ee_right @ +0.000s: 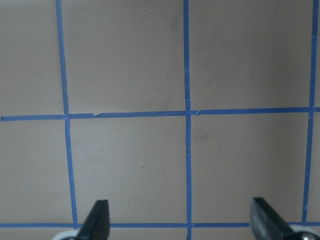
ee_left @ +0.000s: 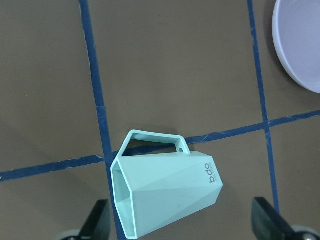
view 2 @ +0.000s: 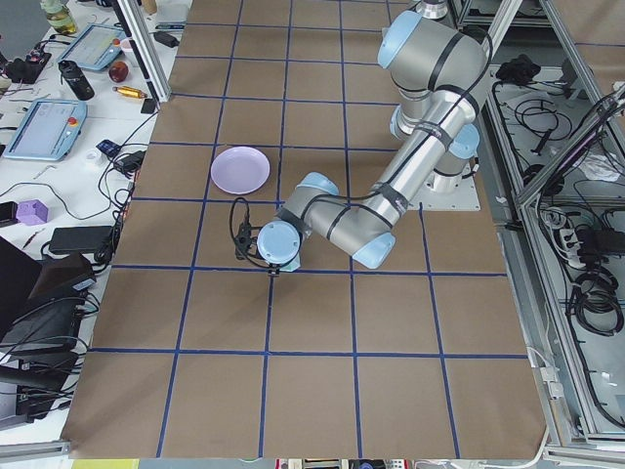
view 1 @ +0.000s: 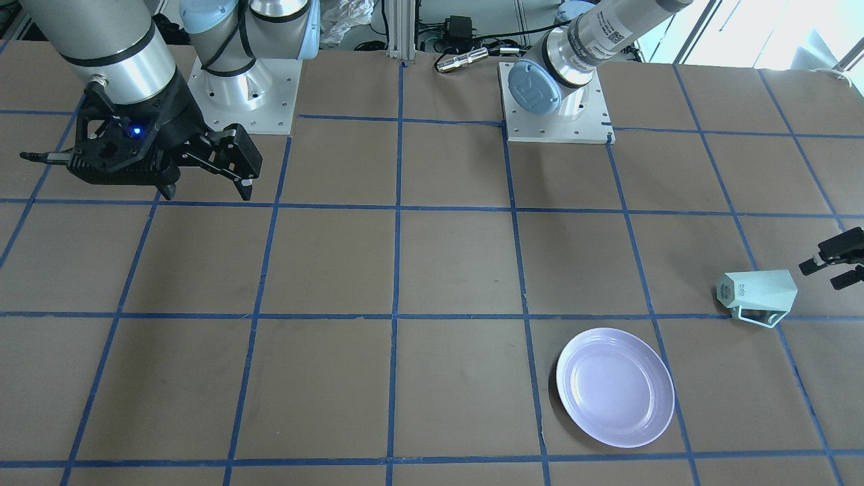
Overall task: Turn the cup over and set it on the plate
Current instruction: 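Lower the left gripper and grasp the mug's open end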
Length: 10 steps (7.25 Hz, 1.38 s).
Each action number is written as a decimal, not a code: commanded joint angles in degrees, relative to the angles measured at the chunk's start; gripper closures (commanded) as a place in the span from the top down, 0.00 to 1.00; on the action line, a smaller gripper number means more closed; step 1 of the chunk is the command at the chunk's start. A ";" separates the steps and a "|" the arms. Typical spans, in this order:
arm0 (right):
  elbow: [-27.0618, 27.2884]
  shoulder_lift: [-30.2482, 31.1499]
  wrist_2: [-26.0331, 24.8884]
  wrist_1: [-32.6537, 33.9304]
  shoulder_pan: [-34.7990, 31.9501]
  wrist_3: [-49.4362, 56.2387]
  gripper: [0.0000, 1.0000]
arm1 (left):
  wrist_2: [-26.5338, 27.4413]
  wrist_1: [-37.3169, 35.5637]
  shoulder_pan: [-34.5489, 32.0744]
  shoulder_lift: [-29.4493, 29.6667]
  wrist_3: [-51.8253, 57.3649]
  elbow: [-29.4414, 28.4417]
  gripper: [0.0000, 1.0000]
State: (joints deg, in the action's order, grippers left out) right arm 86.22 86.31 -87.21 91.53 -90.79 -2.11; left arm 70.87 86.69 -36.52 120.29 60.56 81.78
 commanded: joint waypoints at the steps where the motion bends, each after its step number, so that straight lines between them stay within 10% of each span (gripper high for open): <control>1: 0.00 0.00 0.03 -0.04 0.00 0.00 1.00 | -1.26 7.76 1.62 3.63 0.87 -2.67 0.99; 8: 0.00 0.00 0.03 -0.04 0.00 0.00 1.00 | -1.17 24.32 1.45 14.09 8.17 -11.55 0.98; 10: 0.00 0.00 0.03 -0.04 0.00 0.00 1.00 | -1.35 26.25 1.19 14.19 9.57 -11.64 0.78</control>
State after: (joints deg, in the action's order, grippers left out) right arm 86.22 86.31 -87.19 91.49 -90.79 -2.11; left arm 69.67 111.93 -35.12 134.30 69.19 70.24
